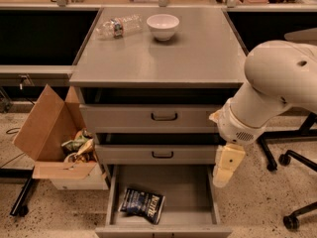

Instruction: Pick blue chip bag from bottom drawer and place on counter

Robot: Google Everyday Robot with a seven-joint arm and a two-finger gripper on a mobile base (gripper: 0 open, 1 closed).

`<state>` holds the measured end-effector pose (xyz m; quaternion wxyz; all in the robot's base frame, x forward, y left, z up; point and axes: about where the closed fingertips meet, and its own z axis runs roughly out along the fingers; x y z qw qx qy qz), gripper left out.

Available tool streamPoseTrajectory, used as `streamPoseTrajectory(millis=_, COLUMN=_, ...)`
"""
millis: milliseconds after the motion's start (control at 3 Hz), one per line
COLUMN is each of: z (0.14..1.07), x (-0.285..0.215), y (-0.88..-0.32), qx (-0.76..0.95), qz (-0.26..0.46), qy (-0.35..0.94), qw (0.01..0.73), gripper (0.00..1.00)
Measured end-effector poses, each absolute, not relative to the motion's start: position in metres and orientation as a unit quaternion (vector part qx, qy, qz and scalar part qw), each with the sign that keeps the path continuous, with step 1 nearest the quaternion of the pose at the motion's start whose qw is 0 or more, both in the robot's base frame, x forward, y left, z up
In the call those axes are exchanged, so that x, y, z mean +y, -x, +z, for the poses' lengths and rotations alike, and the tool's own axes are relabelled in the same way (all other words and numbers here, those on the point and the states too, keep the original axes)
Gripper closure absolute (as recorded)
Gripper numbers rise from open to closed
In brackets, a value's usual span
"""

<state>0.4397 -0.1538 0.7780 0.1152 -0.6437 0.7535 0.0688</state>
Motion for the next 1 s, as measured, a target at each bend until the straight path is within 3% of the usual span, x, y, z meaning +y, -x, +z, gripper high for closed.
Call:
streamPoseTrajectory(millis=667, z=0.751, x=-0.144, y=-0.436, qx=0.753, qz=0.071, qy=0.646, qw=0.108, gripper=0.0)
streamPoseTrajectory(millis=1000, z=0.695, x=-0.12, y=-0.421, qx=0.749, qz=0.103, qy=0.646, qw=0.108, gripper=0.0)
